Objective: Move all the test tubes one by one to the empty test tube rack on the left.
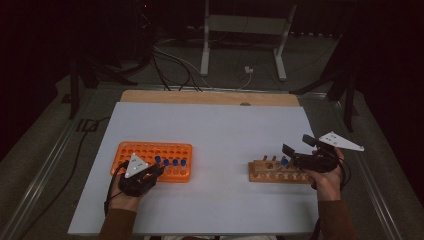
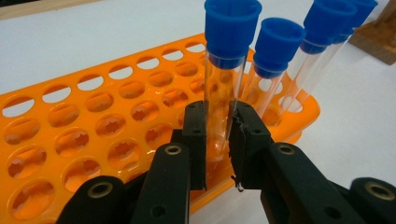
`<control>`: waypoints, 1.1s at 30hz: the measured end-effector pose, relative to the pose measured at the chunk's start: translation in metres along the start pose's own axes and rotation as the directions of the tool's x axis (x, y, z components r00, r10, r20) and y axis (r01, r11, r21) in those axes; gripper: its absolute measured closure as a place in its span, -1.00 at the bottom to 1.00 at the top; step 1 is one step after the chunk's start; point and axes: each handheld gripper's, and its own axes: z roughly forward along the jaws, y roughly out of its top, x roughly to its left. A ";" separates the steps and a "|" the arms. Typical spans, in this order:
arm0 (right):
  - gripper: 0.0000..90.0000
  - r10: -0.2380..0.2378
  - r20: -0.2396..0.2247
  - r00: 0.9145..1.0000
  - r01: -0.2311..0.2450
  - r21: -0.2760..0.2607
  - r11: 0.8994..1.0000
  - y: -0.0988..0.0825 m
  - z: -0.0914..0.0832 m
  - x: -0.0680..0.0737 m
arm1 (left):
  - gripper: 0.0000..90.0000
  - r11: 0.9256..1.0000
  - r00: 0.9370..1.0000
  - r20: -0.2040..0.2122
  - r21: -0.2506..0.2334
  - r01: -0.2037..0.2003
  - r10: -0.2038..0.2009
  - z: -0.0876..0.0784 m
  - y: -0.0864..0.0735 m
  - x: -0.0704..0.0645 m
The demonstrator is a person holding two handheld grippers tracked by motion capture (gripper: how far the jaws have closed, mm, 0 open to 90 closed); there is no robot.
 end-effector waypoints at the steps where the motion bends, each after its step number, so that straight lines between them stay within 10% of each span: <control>1: -0.88 -0.001 0.000 1.000 0.001 0.000 1.000 0.000 0.000 0.000 | 0.75 1.000 1.000 -0.005 0.016 -0.004 0.004 0.001 -0.001 0.000; 17: -0.87 -0.005 -0.009 1.000 0.005 0.007 1.000 -0.001 0.002 0.001 | 0.61 1.000 1.000 -0.017 0.026 -0.006 0.006 0.001 -0.003 -0.004; 33: -0.82 -0.030 -0.057 0.998 0.032 0.034 0.999 -0.011 0.002 0.003 | -0.02 0.979 0.997 0.043 -0.189 0.071 -0.064 -0.027 0.000 0.011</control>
